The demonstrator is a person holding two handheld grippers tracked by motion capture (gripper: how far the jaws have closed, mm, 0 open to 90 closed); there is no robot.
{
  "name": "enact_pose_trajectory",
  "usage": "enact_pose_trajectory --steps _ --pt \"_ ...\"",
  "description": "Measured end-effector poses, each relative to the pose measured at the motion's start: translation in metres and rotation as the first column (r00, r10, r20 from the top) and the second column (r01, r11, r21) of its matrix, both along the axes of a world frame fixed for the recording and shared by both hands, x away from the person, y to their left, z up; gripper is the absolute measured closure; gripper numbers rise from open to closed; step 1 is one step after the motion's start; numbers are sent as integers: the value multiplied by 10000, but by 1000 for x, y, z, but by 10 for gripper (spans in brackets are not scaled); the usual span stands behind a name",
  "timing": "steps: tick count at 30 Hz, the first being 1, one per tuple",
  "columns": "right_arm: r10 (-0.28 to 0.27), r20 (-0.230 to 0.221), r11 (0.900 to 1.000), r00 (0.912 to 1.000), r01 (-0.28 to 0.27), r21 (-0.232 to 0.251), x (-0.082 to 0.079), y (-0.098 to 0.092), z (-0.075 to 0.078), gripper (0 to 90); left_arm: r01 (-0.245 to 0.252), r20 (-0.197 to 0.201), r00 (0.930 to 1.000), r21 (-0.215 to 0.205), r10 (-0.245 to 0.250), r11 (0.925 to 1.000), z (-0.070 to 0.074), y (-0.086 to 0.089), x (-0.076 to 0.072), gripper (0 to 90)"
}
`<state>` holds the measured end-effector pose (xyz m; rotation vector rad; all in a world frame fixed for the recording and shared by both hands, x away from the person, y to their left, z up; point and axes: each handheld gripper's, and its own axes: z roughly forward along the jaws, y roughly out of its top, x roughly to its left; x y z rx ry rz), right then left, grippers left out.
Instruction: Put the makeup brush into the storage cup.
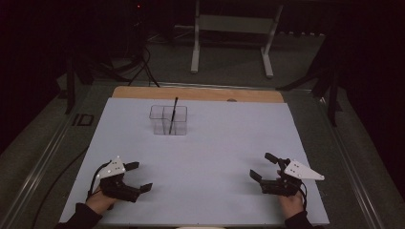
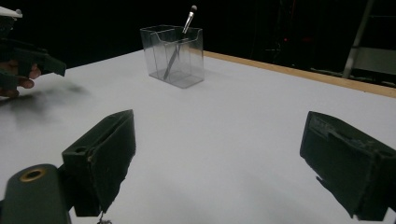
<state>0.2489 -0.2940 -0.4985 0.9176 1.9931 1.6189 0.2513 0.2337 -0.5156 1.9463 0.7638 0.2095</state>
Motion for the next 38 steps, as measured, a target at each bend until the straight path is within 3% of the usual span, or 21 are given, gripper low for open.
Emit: enact_pose_trajectory --steps 5,6,10,21,30,38 --pt "20 19 10000 10000 -20 -13 0 0 0 105 207 -78 9998 161 -205 9997 -1 6 -3 24" --pt "-4 25 10000 10000 4 -26 0 -1 0 105 104 62 9999 271 -105 9996 -1 8 -4 24" --pt "4 51 10000 10000 -4 1 0 -1 1 105 -48 -75 10000 69 49 10000 -3 14 -5 24" --pt "56 29 10000 10000 -55 -53 0 0 0 105 -80 -261 9996 165 84 9998 -5 14 -7 25" --pt "63 -5 9999 10000 -63 -115 0 1 0 105 -106 -96 9999 497 111 9987 -5 12 -9 24" --pt "78 -50 9999 10000 -79 -111 1 1 -1 105 -62 -113 9999 433 67 9990 -5 12 -9 25"
